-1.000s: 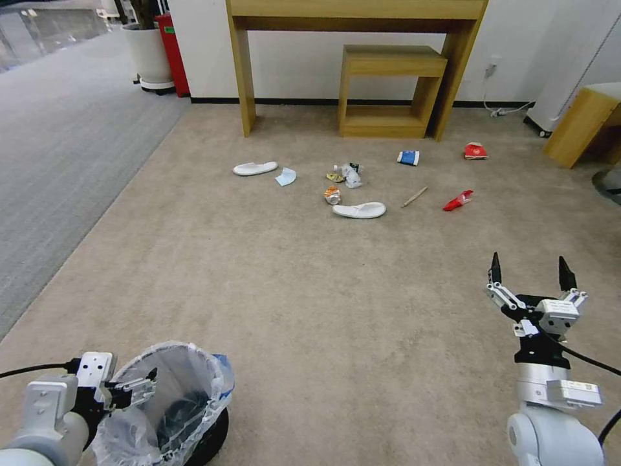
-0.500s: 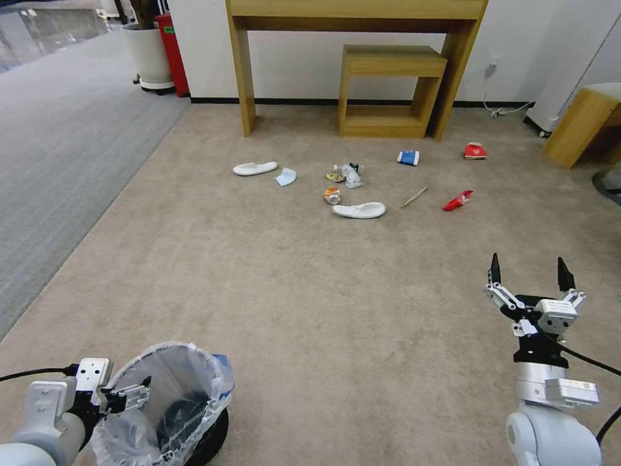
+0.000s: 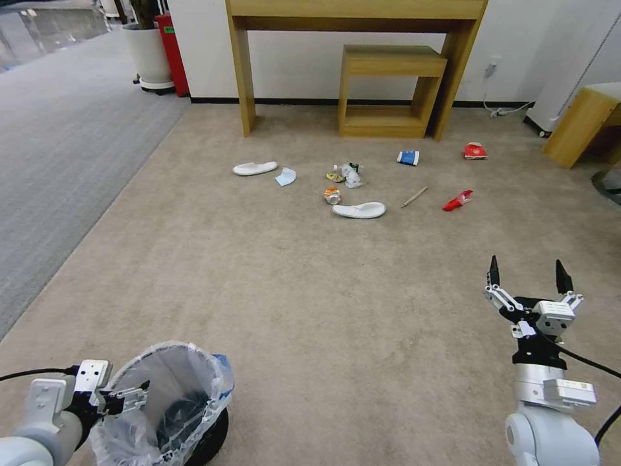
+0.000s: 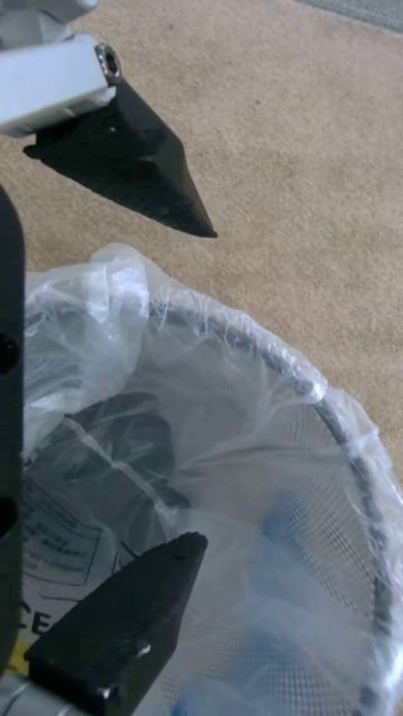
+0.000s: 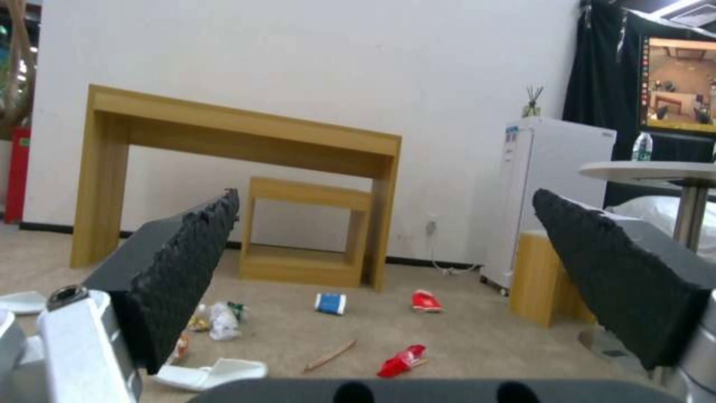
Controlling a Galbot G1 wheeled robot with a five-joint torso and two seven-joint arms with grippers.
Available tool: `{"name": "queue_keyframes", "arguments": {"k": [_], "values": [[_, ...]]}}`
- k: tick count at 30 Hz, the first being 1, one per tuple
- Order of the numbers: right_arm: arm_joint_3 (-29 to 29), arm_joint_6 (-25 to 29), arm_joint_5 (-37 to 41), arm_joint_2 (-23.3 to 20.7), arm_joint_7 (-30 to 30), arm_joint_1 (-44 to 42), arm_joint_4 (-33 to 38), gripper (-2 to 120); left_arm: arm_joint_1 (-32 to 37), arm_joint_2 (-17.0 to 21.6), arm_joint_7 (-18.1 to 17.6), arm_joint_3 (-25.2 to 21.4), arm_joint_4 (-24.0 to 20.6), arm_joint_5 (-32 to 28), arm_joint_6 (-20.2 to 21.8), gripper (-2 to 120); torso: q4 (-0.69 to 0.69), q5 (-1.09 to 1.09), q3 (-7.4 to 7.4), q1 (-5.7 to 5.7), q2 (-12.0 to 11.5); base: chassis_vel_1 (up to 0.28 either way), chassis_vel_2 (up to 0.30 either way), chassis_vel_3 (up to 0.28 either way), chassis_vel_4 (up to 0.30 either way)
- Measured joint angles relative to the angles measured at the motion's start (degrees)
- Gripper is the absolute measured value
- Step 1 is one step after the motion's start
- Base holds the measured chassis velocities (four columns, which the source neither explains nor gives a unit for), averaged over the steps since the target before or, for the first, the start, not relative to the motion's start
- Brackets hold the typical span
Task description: Pick up the trash bin and place the garbage on the floor into it.
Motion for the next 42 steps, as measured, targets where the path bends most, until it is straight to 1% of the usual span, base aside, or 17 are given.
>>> {"name": "queue_keyframes", "arguments": {"k": [4, 6, 7, 8, 9, 12, 14, 19, 21, 23, 24, 25, 26, 27, 35, 42], "values": [[0.0, 0.1, -0.1, 0.0, 0.0, 0.0, -0.1, 100, -0.5, 0.4, 1.5, -0.2, 1.3, 0.5, 0.0, 100, 0.0, 0.0, 0.0, 0.0, 0.0, 0.0, 0.0, 0.0, 0.0], [0.0, 0.1, -0.2, 0.1, 0.0, 0.0, -0.2, 100, -0.6, 1.1, 4.9, -0.4, 2.8, 2.5, 0.0, 100, 0.0, 0.0, 0.0, 0.0, 0.0, 0.0, 0.0, 0.0, 0.0], [-0.1, 0.1, -0.2, 0.1, 0.0, 0.0, -0.2, 100, -0.7, 1.3, 5.9, -0.5, 3.2, 3.2, 0.0, 100, 0.0, 0.0, 0.0, 0.0, 0.0, 0.0, 0.0, 0.0, 0.0], [-0.1, 0.1, -0.2, 0.1, 0.0, 0.0, -0.2, 100, -0.7, 1.3, 5.9, -0.5, 3.2, 3.2, 0.0, 100, 0.0, 0.0, 0.0, 0.0, 0.0, 0.0, 0.0, 0.0, 0.0], [-0.1, 0.1, -0.2, 0.2, 0.0, 0.0, -0.2, 100, -0.8, 1.7, 7.3, -0.6, 3.9, 4.3, 0.0, 100, 0.0, 0.0, 0.0, 0.0, 0.0, 0.0, 0.0, 0.0, 0.0], [-0.1, 0.1, -0.2, 0.2, 0.0, -0.1, -0.2, 100, -1.1, 2.0, 8.1, -0.6, 4.4, 5.0, 0.0, 100, 0.0, 0.0, 0.0, 0.0, 0.0, 0.0, 0.0, 0.0, 0.0], [-0.1, 0.2, -0.4, 0.3, -0.1, -0.2, -0.1, 100, -1.9, 2.7, 10.1, -0.8, 6.1, 6.3, 0.0, 100, 0.0, 0.0, 0.0, 0.0, 0.0, 0.0, 0.0, 0.0, 0.0], [-0.1, 0.3, -0.5, 0.4, -0.1, -0.4, -0.1, 100, -2.3, 3.4, 11.7, -1.2, 7.4, 7.1, 0.0, 100, 0.0, 0.0, 0.0, 0.0, 0.0, 0.0, 0.0, 0.0, 0.0], [-0.1, 0.3, -0.6, 0.4, -0.1, -0.5, -0.1, 100, -2.5, 3.9, 13.3, -1.5, 8.3, 8.1, 0.0, 100, 0.0, 0.0, 0.0, 0.0, 0.0, 0.0, 0.0, 0.0, 0.0], [-0.1, 0.4, -0.7, 0.5, -0.1, -0.5, -0.1, 100, -2.5, 4.8, 16.8, -2.2, 9.9, 11.2, 0.0, 100, 0.0, 0.0, 0.0, 0.0, 0.0, 0.0, 0.0, 0.0, 0.0], [-0.1, 0.4, -0.7, 0.5, -0.1, -0.5, -0.1, 100, -2.5, 4.8, 16.8, -2.2, 9.9, 11.2, 0.0, 100, 0.0, 0.0, 0.0, 0.0, 0.0, 0.0, 0.0, 0.0, 0.0], [-0.1, 0.4, -0.8, 0.6, -0.1, -0.5, 0.0, 100, -2.6, 5.3, 19.1, -2.7, 10.6, 13.0, 0.0, 100, 0.0, 0.0, 0.0, 0.0, 0.0, 0.0, 0.0, 0.0, 0.0], [-0.1, 0.4, -0.9, 0.6, -0.1, -0.5, 0.2, 100, -2.8, 5.6, 20.1, -2.7, 11.0, 13.9, 0.0, 100, 0.0, 0.0, 0.0, 0.0, 0.0, 0.0, 0.0, 0.0, 0.0], [-0.1, 0.4, -1.0, 0.7, -0.1, -0.5, 0.2, 100, -3.1, 5.8, 20.7, -2.7, 11.3, 14.3, 0.0, 100, 0.0, 0.0, 0.0, 0.0, 0.0, 0.0, 0.0, 0.0, 0.0], [-0.2, 0.2, -1.2, 0.8, -0.1, -0.7, 0.6, 100, -4.5, 6.3, 21.6, -1.6, 13.7, 15.4, 0.0, 100, 0.0, 0.0, 0.0, 0.0, 0.0, 0.0, 0.0, 0.0, 0.0], [-0.2, 0.1, -1.5, 0.8, -0.1, -0.7, 0.7, 100, -4.7, 6.0, 23.0, -0.7, 13.9, 17.0, 0.0, 100, 0.0, 0.0, 0.0, 0.0, 0.0, 0.0, 0.0, 0.0, 0.0]]}}
